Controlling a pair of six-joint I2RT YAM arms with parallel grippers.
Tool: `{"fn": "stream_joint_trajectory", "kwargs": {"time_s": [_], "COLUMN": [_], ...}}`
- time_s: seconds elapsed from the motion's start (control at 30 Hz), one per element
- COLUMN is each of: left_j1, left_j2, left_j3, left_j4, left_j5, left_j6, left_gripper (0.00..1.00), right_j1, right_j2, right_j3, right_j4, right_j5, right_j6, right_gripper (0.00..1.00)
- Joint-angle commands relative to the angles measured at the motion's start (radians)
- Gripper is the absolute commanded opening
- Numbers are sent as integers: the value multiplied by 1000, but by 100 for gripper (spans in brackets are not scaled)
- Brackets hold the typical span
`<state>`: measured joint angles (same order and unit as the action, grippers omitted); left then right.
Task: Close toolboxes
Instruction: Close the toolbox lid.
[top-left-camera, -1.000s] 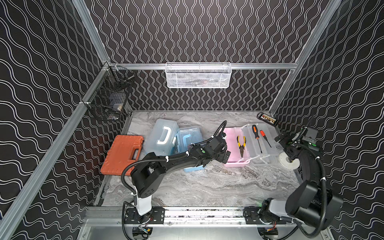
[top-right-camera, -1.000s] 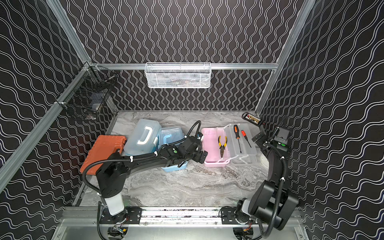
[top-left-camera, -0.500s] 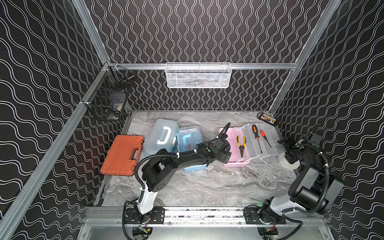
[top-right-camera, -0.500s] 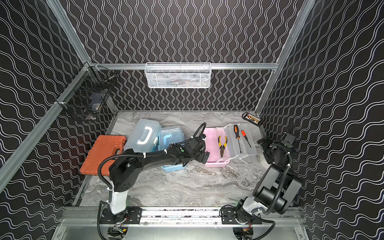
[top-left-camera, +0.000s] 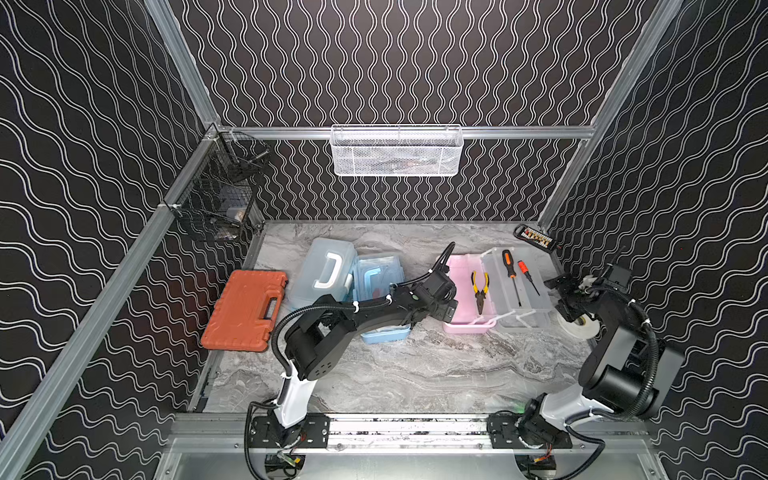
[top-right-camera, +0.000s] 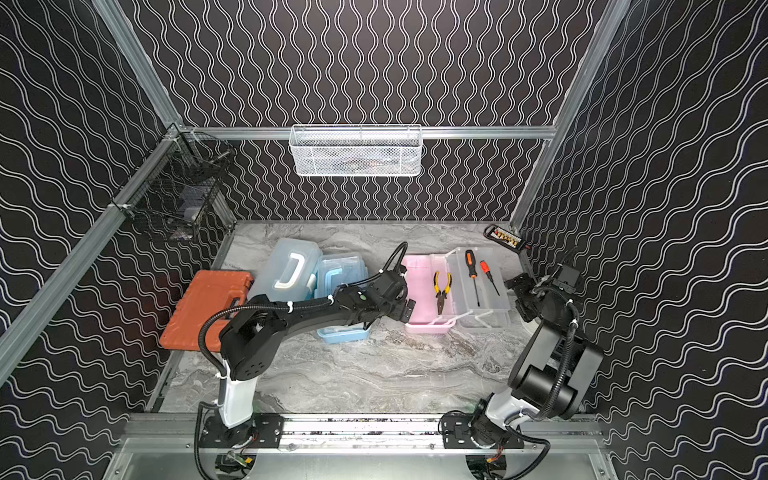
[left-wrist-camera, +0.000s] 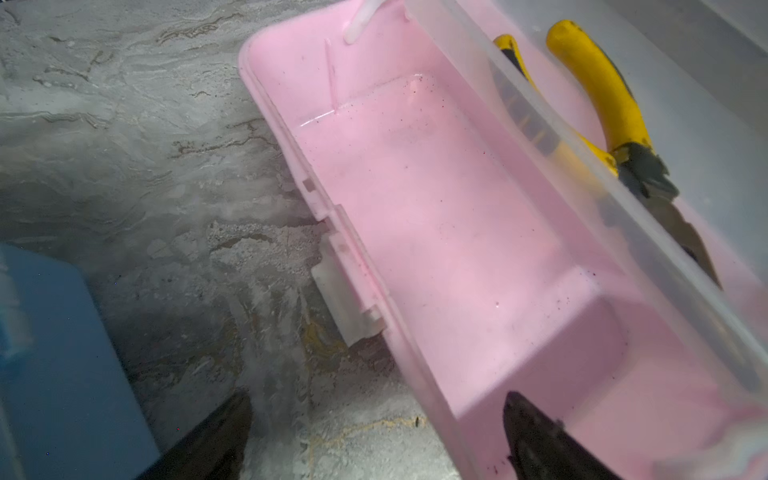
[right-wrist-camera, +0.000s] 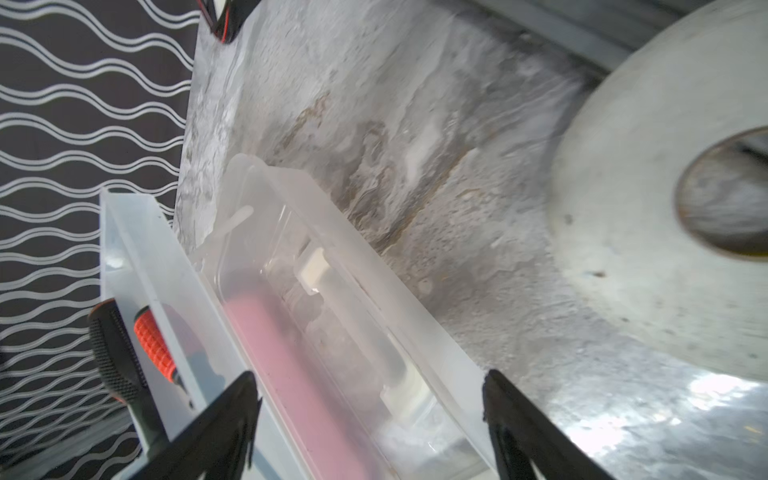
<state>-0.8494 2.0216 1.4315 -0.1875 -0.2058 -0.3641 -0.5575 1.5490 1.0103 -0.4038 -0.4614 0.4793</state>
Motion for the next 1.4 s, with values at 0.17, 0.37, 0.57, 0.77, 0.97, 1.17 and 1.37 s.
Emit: {"fn": "stream_joint_trajectory", "kwargs": {"time_s": [0.17,0.37,0.57,0.77,0.97,1.17,1.37], "left_j1": [4,3,3,2,3,3,2], "left_j2": [33,37,34,27,26,25,13], "left_j3": [-18,-25,-31,-41,-48,-48,-49], "left_j4": [-26,-9,-3,2,8,12,8], "left_j5": [-20,-14,-15,-19,-15,-14,-13], "left_j6": [-5,-1,5,11,19,25,35], "left_gripper": [99,99,99,99,99,99,98], "right_j1": [60,151,197,263,349,448,542], "right_j2": [-27,-27,-64,-91,-93,-105,-121], "right_j3": [15,36,45,67,84,116,167], "right_j4": [-16,-33,-39,-66,-79,-112,-155], "right_j5": [-34,-45,-80,-51,-16,49,139], "right_j6": [-38,-62,-66,-79,-79,-88,-99], "right_gripper": [85,85,85,85,86,86,86]}}
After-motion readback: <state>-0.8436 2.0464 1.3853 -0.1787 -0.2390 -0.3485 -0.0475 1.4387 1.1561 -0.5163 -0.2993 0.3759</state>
